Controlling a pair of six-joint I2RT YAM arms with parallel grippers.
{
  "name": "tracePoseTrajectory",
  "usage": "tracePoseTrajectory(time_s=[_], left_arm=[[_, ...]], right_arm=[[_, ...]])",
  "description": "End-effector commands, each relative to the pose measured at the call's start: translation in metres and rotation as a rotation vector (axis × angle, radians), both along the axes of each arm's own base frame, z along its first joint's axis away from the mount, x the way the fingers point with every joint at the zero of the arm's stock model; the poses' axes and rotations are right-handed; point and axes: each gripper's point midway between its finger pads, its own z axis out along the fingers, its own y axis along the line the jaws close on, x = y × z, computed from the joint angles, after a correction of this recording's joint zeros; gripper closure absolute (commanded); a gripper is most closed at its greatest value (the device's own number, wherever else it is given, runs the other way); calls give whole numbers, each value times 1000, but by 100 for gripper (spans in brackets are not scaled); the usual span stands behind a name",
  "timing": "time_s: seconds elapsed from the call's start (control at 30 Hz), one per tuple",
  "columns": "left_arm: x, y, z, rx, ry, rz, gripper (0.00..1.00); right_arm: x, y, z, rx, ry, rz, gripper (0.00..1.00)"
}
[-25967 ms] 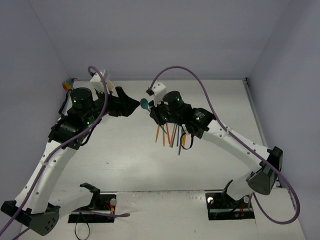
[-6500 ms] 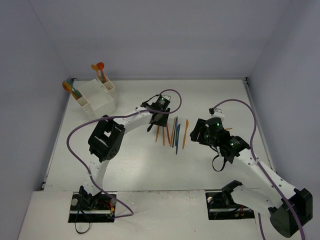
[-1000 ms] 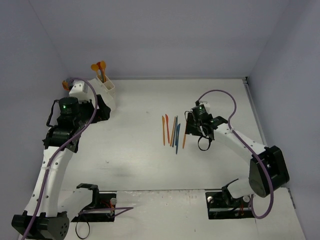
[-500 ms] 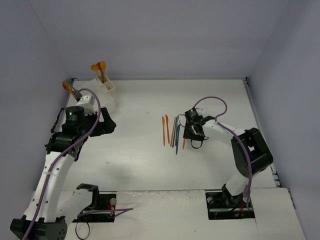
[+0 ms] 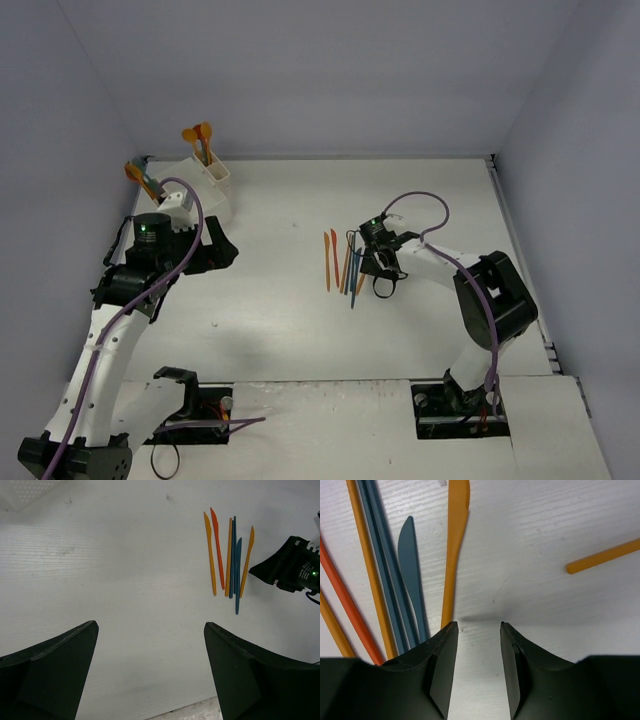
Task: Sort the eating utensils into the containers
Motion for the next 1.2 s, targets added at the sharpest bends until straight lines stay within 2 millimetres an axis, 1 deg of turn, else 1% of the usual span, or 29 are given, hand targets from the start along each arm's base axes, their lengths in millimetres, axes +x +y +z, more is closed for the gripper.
tracePoseTrajectory(time_s=[0.0,0.1,0.2,0.47,0.57,0.63,0.73,0.87,0.93,1.0,1.03,1.1,1.17], left_arm=[[1,-6,12,-36,-34,-13,15],[0,-7,11,-37,-32,-14,15],[-1,-7,10,-38,-31,-15,15],[-4,-10,10,-52,-27,-26,15],[-5,-12,9,-55,-24,-30,15],[-5,-12,10,-59,-24,-31,15],[-6,-13,10,-61,-25,-37,15],[-6,-17,14,-74,-28,-46,15],[-5,-20,16,-83,-25,-54,15],[-5,-25,20,-100,-28,-74,15],[-5,-27,23,-107,-28,-79,15],[-4,-34,30,-128,-30,-99,15],[-5,-42,39,-147,-38,-122,15]], right_arm=[[20,-5,36,14,-134,-90,63],[25,0,41,29,-144,-90,63],[27,5,38,35,-134,-83,63],[21,14,17,25,-79,-71,63],[17,13,5,12,-51,-73,63],[15,12,1,8,-41,-74,63],[8,8,-7,-6,-21,-76,65],[-3,0,-14,-19,0,-85,76],[-8,-3,-14,-19,4,-87,82],[-15,-9,-17,-31,14,-86,89],[-16,-12,-16,-38,11,-84,93],[-17,-15,-9,-41,-12,-76,99],[-15,-16,3,-42,-43,-56,100]])
